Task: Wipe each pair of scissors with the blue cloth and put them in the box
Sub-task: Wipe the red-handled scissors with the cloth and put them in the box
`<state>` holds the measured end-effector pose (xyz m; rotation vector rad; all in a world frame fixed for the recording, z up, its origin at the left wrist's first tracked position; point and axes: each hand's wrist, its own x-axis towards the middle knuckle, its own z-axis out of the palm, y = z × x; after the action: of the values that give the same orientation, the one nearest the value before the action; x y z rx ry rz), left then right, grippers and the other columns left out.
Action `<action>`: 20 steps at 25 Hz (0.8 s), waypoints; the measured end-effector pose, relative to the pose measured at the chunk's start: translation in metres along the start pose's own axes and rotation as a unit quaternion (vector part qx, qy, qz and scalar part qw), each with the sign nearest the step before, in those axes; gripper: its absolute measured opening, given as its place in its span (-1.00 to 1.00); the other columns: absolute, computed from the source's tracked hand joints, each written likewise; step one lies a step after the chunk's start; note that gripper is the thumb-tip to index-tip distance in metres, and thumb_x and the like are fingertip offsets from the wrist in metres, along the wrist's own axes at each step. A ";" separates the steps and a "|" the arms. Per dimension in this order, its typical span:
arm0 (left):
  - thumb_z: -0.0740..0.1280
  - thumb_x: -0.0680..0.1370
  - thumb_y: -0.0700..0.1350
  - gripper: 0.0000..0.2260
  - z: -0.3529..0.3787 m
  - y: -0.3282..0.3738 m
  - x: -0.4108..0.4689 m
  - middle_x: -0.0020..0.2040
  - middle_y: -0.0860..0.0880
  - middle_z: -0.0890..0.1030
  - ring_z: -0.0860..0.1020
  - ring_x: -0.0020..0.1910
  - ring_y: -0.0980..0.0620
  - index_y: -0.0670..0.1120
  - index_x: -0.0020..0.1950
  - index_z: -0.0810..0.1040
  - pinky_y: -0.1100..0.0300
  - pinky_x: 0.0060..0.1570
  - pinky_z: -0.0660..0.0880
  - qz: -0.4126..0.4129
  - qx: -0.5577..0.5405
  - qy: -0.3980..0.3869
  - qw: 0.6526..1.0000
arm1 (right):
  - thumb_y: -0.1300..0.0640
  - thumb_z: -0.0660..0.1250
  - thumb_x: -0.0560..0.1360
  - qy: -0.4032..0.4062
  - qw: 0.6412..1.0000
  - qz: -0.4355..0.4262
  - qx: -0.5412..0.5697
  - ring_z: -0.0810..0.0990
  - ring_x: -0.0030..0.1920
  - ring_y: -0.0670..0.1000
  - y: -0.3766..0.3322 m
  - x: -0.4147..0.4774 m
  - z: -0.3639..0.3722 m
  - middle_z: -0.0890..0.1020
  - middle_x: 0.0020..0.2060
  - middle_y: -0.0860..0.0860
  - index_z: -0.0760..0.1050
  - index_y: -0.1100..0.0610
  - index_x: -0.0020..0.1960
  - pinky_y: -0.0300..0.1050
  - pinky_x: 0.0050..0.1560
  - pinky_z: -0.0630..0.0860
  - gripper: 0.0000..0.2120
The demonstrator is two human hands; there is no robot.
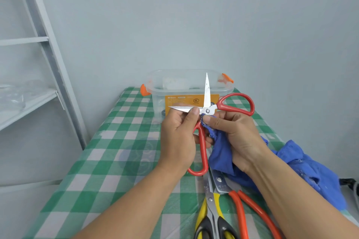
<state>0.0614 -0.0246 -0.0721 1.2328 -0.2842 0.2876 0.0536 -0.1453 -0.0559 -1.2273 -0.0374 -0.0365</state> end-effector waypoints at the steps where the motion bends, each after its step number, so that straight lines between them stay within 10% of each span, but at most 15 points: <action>1: 0.26 0.67 -0.19 -0.90 0.000 -0.003 0.000 -0.21 -0.07 0.68 0.61 -0.38 -0.15 -0.12 0.02 0.57 -0.05 -0.46 0.62 0.006 0.009 -0.003 1.000 | 0.28 0.52 0.29 -0.001 1.000 0.011 0.003 0.58 -0.37 0.18 0.000 0.000 0.001 0.62 -0.30 0.27 0.56 0.42 -0.14 0.18 -0.17 0.64 -0.75; 5: 0.30 0.60 -0.06 -0.86 -0.003 -0.014 0.000 -0.03 -0.10 0.72 0.67 -0.11 -0.20 -0.02 0.07 0.63 -0.21 -0.19 0.62 0.036 0.046 -0.019 0.998 | 0.28 0.55 0.25 -0.003 0.999 0.041 0.000 0.58 -0.16 0.33 0.002 -0.004 0.004 0.57 -0.11 0.43 0.43 0.60 0.04 0.31 -0.04 0.62 -0.46; 14: 0.24 0.67 -0.20 -0.84 -0.003 -0.008 0.000 -0.15 -0.32 0.64 0.60 -0.43 -0.17 -0.26 0.10 0.55 0.03 -0.47 0.60 -0.001 0.011 -0.015 1.000 | 0.33 0.46 0.37 0.016 0.999 0.030 0.006 0.58 -0.45 0.07 -0.002 -0.003 -0.006 0.61 -0.35 0.23 0.60 0.38 -0.17 -0.13 -0.41 0.60 -0.89; 20: 0.29 0.59 -0.04 -0.80 -0.005 -0.015 -0.001 0.00 -0.08 0.72 0.68 0.01 -0.16 -0.06 0.12 0.63 -0.29 -0.03 0.59 0.037 0.063 -0.018 0.997 | 0.34 0.49 0.29 -0.018 0.996 0.072 0.053 0.70 -0.15 0.24 0.002 -0.005 0.007 0.67 -0.07 0.35 0.56 0.48 0.12 0.07 -0.15 0.67 -0.57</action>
<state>0.0660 -0.0250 -0.0872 1.3554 -0.3474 0.3520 0.0491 -0.1380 -0.0561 -1.1211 0.0177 0.1128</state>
